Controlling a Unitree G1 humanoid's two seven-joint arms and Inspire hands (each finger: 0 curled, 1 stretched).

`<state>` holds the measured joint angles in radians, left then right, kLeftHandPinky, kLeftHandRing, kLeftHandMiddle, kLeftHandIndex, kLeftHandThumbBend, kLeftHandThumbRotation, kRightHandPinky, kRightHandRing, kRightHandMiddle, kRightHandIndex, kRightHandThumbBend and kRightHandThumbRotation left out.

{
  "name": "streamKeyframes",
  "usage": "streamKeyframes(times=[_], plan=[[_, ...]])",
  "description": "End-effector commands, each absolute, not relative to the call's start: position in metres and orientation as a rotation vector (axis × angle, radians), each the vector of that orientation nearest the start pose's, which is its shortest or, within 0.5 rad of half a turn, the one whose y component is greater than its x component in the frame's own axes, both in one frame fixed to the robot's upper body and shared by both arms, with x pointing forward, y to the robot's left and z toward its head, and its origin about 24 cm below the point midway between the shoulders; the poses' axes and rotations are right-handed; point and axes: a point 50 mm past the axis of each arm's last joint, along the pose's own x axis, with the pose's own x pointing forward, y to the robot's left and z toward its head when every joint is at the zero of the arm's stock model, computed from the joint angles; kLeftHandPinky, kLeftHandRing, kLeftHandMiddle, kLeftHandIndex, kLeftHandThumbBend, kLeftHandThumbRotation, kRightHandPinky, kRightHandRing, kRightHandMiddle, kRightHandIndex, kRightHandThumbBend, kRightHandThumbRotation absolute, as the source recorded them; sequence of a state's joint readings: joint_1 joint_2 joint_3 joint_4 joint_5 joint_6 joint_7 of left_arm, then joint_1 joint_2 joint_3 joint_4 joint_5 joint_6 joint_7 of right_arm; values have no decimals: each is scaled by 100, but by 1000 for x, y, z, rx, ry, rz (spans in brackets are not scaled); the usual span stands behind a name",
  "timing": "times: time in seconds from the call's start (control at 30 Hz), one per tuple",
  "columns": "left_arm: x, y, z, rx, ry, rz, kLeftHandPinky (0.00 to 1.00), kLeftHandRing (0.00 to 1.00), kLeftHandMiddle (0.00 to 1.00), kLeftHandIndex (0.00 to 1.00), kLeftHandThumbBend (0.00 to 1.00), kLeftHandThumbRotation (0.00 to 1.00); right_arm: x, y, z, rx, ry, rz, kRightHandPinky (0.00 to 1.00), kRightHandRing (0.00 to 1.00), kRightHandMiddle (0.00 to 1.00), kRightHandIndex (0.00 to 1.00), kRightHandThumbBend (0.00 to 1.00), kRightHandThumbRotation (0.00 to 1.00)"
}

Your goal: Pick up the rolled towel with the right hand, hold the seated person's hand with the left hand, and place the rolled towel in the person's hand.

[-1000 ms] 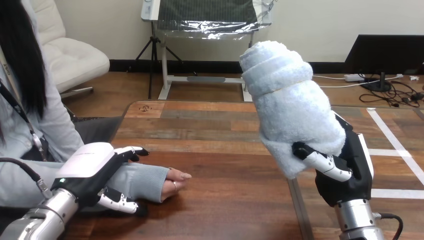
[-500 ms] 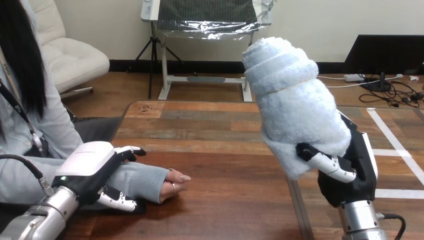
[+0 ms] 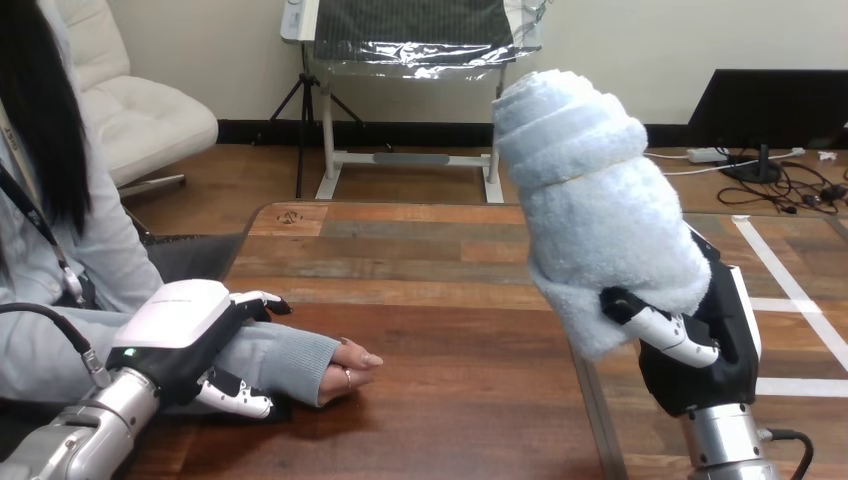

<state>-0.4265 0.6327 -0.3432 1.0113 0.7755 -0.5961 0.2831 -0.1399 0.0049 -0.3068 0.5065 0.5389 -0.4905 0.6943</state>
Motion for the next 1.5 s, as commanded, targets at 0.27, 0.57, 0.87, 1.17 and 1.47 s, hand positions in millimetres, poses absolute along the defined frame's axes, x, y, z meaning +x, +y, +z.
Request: streamKeyframes(times=[0.27, 0.57, 0.87, 1.17, 1.47], plan=[[292, 263, 2, 1354, 10, -383, 60, 65, 69, 70, 100, 15, 262, -192, 35, 437, -433, 239, 20, 24, 37, 35, 70, 0], [293, 263, 3, 1348, 12, -383, 58, 62, 65, 66, 100, 10, 262, -192, 34, 444, -433, 245, 20, 25, 37, 35, 69, 0], [295, 264, 4, 1354, 21, -387, 56, 60, 63, 63, 98, 5, 263, -191, 34, 437, -430, 242, 20, 25, 37, 35, 69, 0], [297, 263, 7, 1346, 16, -396, 52, 55, 58, 59, 96, 1, 264, -191, 33, 434, -422, 246, 20, 24, 36, 35, 69, 0], [298, 261, 10, 1338, -8, -405, 46, 48, 52, 52, 93, 0, 266, -190, 30, 427, -403, 241, 20, 24, 35, 34, 69, 0]])
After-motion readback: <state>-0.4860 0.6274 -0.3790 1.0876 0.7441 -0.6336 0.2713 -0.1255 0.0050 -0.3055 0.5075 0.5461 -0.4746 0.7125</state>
